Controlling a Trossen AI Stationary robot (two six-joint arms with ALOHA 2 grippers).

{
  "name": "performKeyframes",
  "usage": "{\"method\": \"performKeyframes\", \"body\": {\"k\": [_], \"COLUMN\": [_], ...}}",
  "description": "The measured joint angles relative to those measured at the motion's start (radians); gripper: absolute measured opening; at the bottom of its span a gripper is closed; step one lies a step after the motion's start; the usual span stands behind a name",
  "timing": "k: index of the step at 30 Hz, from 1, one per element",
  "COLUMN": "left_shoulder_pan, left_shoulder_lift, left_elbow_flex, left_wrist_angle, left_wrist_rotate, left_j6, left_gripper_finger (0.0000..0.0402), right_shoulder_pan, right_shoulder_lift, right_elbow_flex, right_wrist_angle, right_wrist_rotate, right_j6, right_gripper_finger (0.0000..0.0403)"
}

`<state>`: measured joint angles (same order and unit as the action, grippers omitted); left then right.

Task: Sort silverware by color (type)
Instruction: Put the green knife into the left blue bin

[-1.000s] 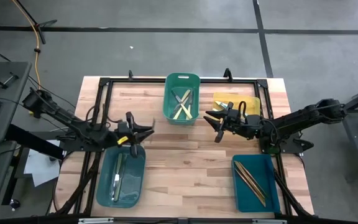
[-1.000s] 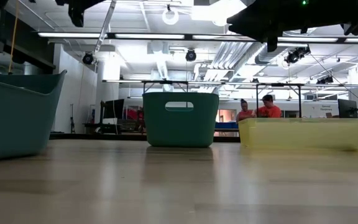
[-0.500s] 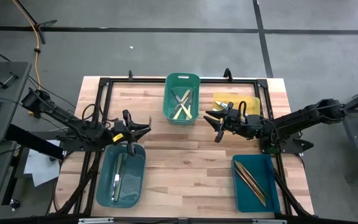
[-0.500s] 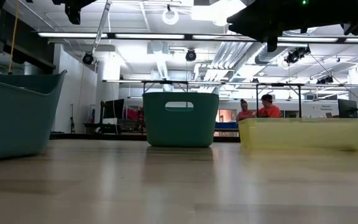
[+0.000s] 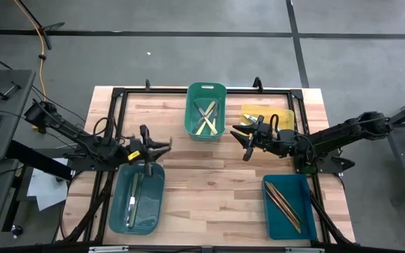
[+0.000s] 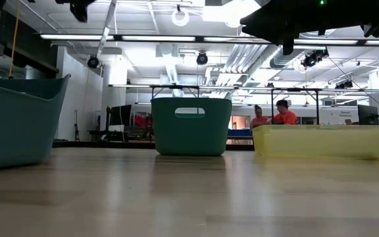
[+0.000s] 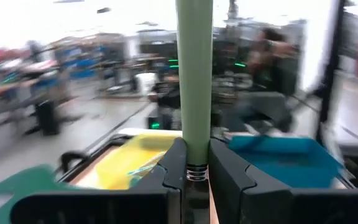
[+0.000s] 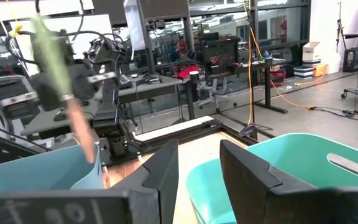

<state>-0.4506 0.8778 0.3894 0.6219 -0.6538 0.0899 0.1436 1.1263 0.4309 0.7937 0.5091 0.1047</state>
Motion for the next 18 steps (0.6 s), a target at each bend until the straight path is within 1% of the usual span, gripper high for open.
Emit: {"method": "performKeyframes", "body": {"k": [2,4,6,7,9,13,15,18], "left_shoulder_pan": [-0.015,-0.04,-0.073,-0.095,-0.146,-0.257,-0.312,-0.385], "left_shoulder_lift": [-0.013,-0.032,-0.054,-0.062,-0.065,-0.034,0.002,0.057], "left_elbow_flex": [0.0,0.018,0.059,0.087,0.157,0.285,0.318,0.335], "left_wrist_angle": [-0.022,-0.087,-0.22,-0.3,-0.464,-0.79,-0.92,-1.065], "left_wrist_rotate": [0.097,0.23,0.339,0.376,0.398,0.397,0.393,0.392], "left_j6": [0.069,0.141,0.184,0.188,0.152,0.012,-0.059,-0.152], "left_gripper_finger": [0.0035,0.0035,0.0036,0.0036,0.0036,0.0035,0.0035,0.0036], "right_shoulder_pan": [0.0,0.0,0.0,0.0,0.0,0.0,0.0,0.0], "right_shoulder_lift": [0.0,0.0,0.0,0.0,0.0,0.0,0.0,0.0], "right_elbow_flex": [0.0,0.0,0.0,0.0,0.0,0.0,0.0,0.0], "right_wrist_angle": [0.0,0.0,0.0,0.0,0.0,-0.001,-0.001,-0.001], "right_wrist_rotate": [0.0,0.0,0.003,0.004,0.004,0.003,0.003,0.003], "right_j6": [0.0,-0.009,-0.015,-0.015,-0.015,-0.015,-0.007,0.001], "right_gripper_finger": [0.0114,0.0114,0.0114,0.0114,0.0114,0.0114,0.0114,0.0114]}}
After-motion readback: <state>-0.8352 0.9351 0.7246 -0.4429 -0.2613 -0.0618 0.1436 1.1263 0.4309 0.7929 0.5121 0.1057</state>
